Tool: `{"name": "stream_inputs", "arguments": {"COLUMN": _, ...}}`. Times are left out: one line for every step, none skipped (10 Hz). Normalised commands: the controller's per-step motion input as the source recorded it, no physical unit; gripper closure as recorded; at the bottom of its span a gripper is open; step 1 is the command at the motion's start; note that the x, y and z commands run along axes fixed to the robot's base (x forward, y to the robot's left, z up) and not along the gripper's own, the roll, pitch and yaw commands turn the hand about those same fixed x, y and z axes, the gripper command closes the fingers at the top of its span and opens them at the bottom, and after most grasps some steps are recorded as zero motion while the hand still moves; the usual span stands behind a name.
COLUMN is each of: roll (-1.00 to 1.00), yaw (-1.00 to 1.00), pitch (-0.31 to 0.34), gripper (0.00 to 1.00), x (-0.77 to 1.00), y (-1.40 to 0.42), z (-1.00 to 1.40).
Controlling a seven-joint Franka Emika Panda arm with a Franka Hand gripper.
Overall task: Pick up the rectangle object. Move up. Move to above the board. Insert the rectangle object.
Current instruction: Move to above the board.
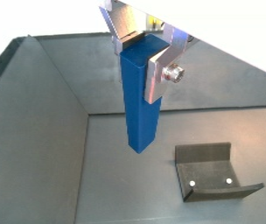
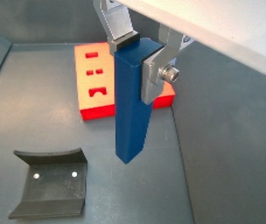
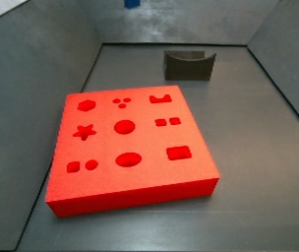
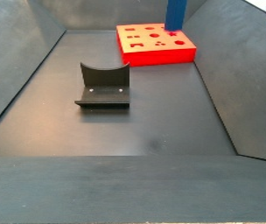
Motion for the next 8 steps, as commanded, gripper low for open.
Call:
{"name": "stream_inputs", "arguments": {"roll": -0.07, "yaw": -0.02, "pitch": 0.075, "gripper": 1.00, "x": 0.01, "y": -0.01, "z": 0.31}}
{"name": "stream_inputs", "arguments": {"roll": -0.02, "yaw": 1.00, "pitch": 0.066, "gripper": 1.00, "x": 0.15, "y": -1.00, "z": 0.03}}
{"name": "stream_inputs", "arguments": {"roll": 0.00, "yaw": 1.00, "pitch": 0.063, "gripper": 1.00, "x": 0.16, "y": -1.00, "z": 0.00}}
{"name": "stream_inputs", "arguments": {"roll": 0.02, "yaw": 1.00, "pitch": 0.065, "gripper": 1.00, "x": 0.17, "y": -1.00, "z": 0.01}}
{"name": "stream_inputs", "arguments": {"roll": 0.00, "yaw": 1.00, "pitch": 0.076, "gripper": 1.00, "x": 0.18, "y": -1.00, "z": 0.01}}
{"name": "stream_inputs", "arguments": {"roll": 0.00, "yaw": 1.00, "pitch": 0.084, "gripper": 1.00, "x": 0.18, "y": -1.00, "z": 0.01}}
{"name": "stream_inputs", "arguments": {"roll": 0.02, "yaw": 1.00, "pitch": 0.100, "gripper": 1.00, "x": 0.20, "y": -1.00, "z": 0.01}}
{"name": "stream_inputs", "arguments": {"roll": 0.02, "yaw": 1.00, "pitch": 0.119, "gripper": 1.00, "x": 0.21, "y": -1.00, "z": 0.01}}
